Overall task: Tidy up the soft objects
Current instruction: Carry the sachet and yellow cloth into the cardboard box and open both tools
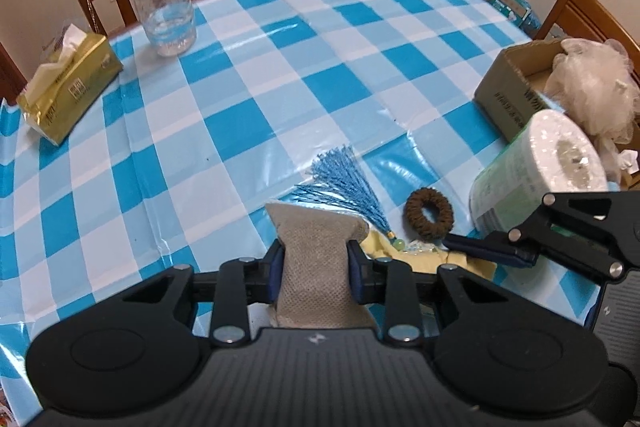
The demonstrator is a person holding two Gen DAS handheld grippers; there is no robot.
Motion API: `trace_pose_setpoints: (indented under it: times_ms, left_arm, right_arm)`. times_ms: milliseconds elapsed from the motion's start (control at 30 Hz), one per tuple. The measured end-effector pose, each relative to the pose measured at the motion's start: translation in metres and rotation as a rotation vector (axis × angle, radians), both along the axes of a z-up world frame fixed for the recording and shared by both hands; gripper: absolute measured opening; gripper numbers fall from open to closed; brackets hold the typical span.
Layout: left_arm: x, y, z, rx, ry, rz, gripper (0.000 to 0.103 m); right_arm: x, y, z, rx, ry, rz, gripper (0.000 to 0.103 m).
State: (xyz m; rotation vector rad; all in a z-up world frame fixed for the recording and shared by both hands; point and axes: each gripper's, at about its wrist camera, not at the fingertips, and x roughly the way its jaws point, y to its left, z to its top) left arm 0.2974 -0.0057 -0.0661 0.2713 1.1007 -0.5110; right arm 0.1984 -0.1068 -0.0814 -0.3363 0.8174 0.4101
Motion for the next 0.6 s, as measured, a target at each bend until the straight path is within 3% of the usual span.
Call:
trace_pose_setpoints:
  times_ms: [600]
  left_arm:
    - [-0.056, -0.019, 0.043, -0.01, 0.001, -0.115, 0.03]
  right_arm:
    - [-0.071, -0.041, 0.03, 0.041, 0.072, 0.024, 0.035]
